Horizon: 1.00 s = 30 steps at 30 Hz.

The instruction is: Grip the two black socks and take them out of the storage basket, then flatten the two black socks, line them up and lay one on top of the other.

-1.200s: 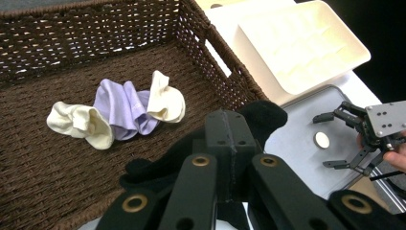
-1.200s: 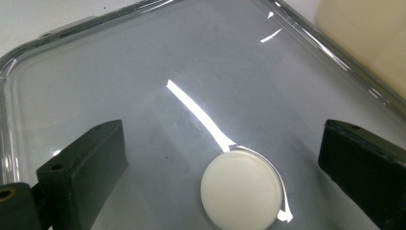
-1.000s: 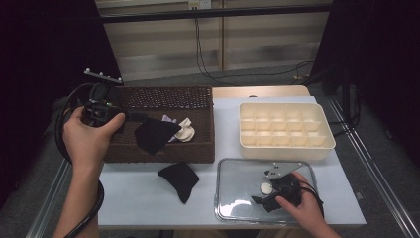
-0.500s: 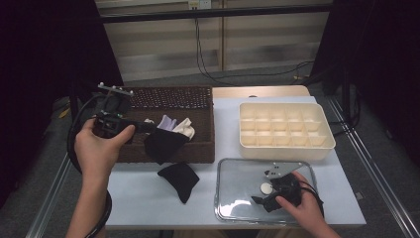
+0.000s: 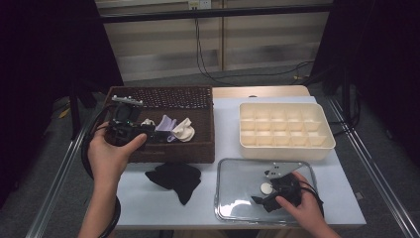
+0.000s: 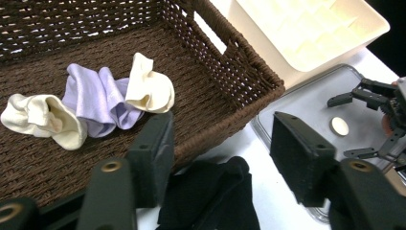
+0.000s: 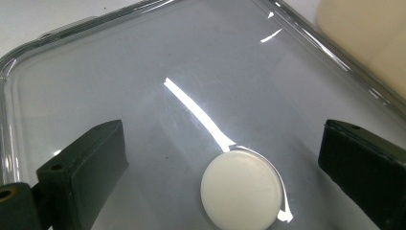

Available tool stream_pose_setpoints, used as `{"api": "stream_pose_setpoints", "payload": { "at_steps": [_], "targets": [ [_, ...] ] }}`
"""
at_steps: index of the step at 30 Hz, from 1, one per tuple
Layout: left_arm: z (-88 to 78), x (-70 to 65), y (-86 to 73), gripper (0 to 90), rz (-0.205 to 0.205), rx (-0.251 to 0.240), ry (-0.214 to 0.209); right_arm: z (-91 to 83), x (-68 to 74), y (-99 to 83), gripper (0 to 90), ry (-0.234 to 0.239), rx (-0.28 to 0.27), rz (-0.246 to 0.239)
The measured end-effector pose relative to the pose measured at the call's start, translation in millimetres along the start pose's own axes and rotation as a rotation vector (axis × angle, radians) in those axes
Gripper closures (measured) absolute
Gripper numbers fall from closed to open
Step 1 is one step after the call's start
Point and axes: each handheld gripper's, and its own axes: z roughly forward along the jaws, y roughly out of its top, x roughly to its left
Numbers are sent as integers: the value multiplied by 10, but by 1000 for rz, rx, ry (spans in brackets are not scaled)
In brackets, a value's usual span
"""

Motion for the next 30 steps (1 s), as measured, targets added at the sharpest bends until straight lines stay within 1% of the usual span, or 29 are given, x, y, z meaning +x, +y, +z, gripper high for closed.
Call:
{"api": "stream_pose_setpoints", "payload": {
  "at_steps": [2, 3, 6, 7, 9, 10, 11, 12, 13, 14, 15, 17, 19, 21, 22, 23, 24, 25, 26, 27, 28, 29, 30],
  "targets": [
    [25, -4, -20, 409, -18, 2, -10, 0, 0, 0, 21, 0, 0, 0],
    [32, 1, -29, 409, -15, 2, -20, 0, 0, 0, 21, 0, 0, 0],
    [58, -2, -53, 403, -11, 2, -23, 0, 0, 0, 21, 0, 0, 0],
    [71, 2, -62, 389, -12, 3, -22, 0, 0, 0, 21, 0, 0, 0],
    [88, 18, -83, 342, 1, -3, -2, 0, 0, 0, 21, 0, 0, 0],
    [97, 22, -97, 317, -9, -1, 1, 0, 0, 0, 21, 0, 0, 0],
    [107, 33, -111, 322, -21, 2, -9, 0, 0, 0, 21, 0, 0, -1],
    [119, 44, -128, 322, -22, 2, -16, 0, 0, 0, 21, 0, 0, 0],
    [134, 54, -148, 319, -27, 4, -17, 0, 0, 0, 21, 0, 0, 0],
    [153, 63, -167, 314, -40, 15, -18, 0, 0, 0, 21, 0, 0, 0],
    [177, 71, -189, 307, -41, 12, -21, 0, 0, 0, 21, 0, 0, 0],
    [212, 88, -236, 276, -33, 19, -8, 0, 0, 0, 21, 0, 0, 0],
    [242, 96, -277, 224, -14, 15, 9, 0, 0, 0, 21, 0, 0, 0],
    [273, 88, -317, 215, -14, 13, 7, 0, 0, 1, 21, 0, 1, 0],
    [284, 84, -335, 205, -1, 15, 11, 0, 0, 0, 21, 0, 0, 0],
    [300, 75, -349, 178, 3, 23, 15, 0, 0, -1, 21, 0, 0, -1],
    [316, 63, -367, 151, -3, 18, 20, 0, 0, -1, 21, 0, -1, 0],
    [319, 70, -383, 134, 8, 24, 16, 0, 0, 0, 21, 0, 0, 0],
    [330, 63, -400, 119, -4, 16, 14, 0, 0, 1, 21, 0, 1, 0],
    [333, 63, -415, 108, 4, 14, 14, 0, 0, 0, 21, 0, 0, 0],
    [344, 52, -432, 103, 1, 6, 12, 0, 0, -1, 21, 0, -1, -1],
    [351, 50, -446, 103, 4, 12, 5, 0, 0, 0, 21, 0, 0, -1],
    [359, 43, -462, 103, 11, 18, 11, 0, 0, 0, 21, 0, 0, 0]
  ]
}}
